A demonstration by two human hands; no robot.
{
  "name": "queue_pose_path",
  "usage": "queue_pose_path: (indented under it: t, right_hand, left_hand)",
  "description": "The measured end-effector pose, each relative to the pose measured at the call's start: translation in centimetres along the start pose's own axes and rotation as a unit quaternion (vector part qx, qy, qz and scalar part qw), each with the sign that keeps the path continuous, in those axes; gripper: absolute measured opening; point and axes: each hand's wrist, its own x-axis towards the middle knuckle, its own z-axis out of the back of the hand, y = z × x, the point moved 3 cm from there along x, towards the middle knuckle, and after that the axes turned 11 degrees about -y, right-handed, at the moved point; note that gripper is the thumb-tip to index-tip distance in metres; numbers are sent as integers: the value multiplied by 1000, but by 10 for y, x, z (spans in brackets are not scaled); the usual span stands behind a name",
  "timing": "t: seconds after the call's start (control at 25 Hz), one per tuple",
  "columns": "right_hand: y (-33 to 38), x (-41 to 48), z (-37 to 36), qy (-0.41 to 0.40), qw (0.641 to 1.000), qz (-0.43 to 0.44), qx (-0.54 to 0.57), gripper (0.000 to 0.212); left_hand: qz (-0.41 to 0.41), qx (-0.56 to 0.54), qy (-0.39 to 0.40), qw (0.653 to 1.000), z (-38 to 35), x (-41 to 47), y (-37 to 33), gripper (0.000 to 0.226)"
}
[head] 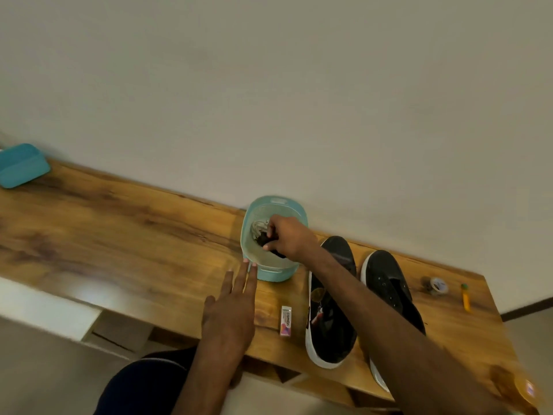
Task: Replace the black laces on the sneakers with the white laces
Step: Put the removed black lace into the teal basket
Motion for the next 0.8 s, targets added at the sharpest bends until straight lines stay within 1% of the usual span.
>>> queue_pose_path:
  t: [0.08, 0.12, 0.2, 0.28, 0.36, 0.48, 0.64, 0.8]
  right_hand:
    - [-3, 12, -23, 46, 993, 41, -104, 35]
    - [-4, 15, -32, 60, 987, 54, -136, 36]
    - [-7, 21, -47, 76, 981, 74, -160, 38]
    - [-8, 24, -57, 85, 979, 88, -166, 38]
    - [-7, 26, -64, 91, 976, 101, -168, 34]
    - [-6, 30, -69, 116, 977, 101, -146, 30]
    - [-9, 32, -66, 149, 977, 88, -128, 30]
    - [-13, 29, -69, 155, 976, 89, -124, 27]
  left_hand:
    - [2, 3, 28, 1000, -1, 2, -4, 97]
    - [2, 6, 42, 999, -1, 3, -7, 98]
    - [-3, 12, 60, 998, -4, 5, -10, 99]
    - [1, 16, 77, 997, -5, 7, -9, 101]
    - [12, 18, 94, 995, -7, 7, -6, 102]
    - [17, 21, 104, 994, -6, 7, -4, 102]
    - [11, 28, 107, 994, -5, 5, -7, 104]
    - [1, 35, 96, 995, -6, 6, -13, 104]
